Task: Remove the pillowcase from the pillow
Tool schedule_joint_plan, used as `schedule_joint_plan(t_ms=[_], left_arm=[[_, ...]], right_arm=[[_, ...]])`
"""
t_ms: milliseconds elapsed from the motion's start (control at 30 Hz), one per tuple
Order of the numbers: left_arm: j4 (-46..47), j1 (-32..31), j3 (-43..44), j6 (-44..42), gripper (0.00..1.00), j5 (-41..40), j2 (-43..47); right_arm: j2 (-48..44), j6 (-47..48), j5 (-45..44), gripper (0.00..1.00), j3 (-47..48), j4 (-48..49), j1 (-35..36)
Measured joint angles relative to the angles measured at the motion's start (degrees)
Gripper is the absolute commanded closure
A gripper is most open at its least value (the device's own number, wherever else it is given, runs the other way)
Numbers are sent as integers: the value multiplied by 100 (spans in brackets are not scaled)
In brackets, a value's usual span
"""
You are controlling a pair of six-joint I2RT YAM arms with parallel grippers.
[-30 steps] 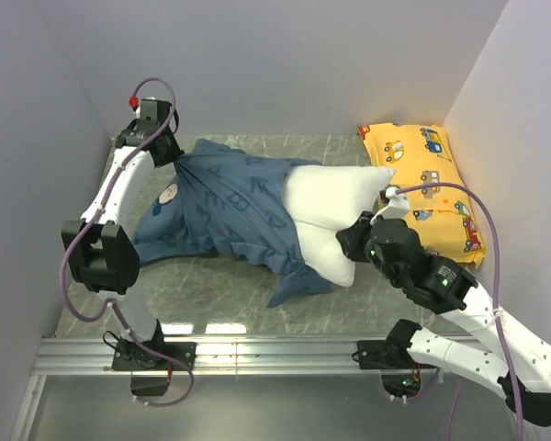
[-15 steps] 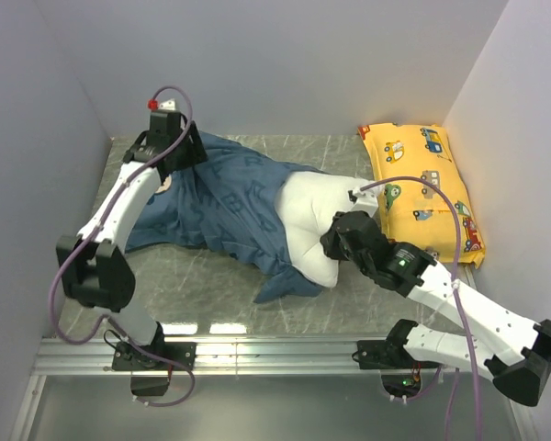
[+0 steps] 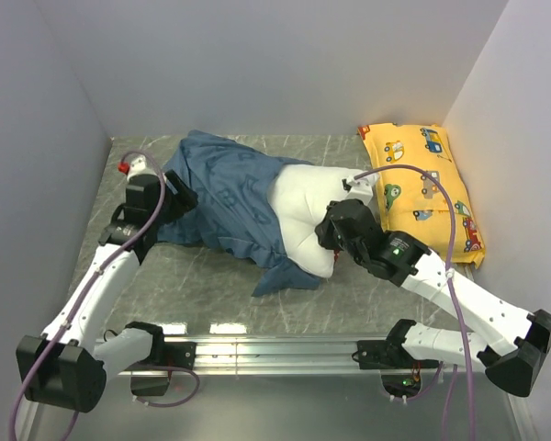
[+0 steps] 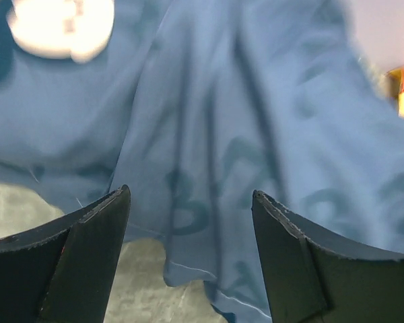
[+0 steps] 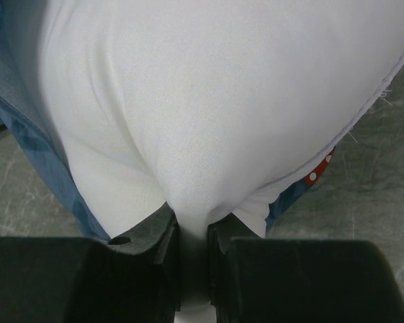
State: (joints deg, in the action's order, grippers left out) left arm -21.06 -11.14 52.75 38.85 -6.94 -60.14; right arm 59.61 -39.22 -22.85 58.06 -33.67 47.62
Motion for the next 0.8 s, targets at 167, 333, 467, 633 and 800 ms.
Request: schedule_joint_plan(t_ms=[167,333,467,633,800], left_arm=[[793,0,-931,433,21,264,-31],[1528,83,-1152,758,65,431,-48],[1729,321,-1163,876,99,483,-166],[1561,529,-1058,894,100,581,-302],[1040,1029,-501,894,100,560,-527]], right_arm=[[11,17,2,100,13,-28,0],[7,20,0,100,13,-52,0],[-61,17,0,100,13,-81,-2],[-210,15,79,100,15,-66,2],[-299,39,131,100,240,-201,-24]])
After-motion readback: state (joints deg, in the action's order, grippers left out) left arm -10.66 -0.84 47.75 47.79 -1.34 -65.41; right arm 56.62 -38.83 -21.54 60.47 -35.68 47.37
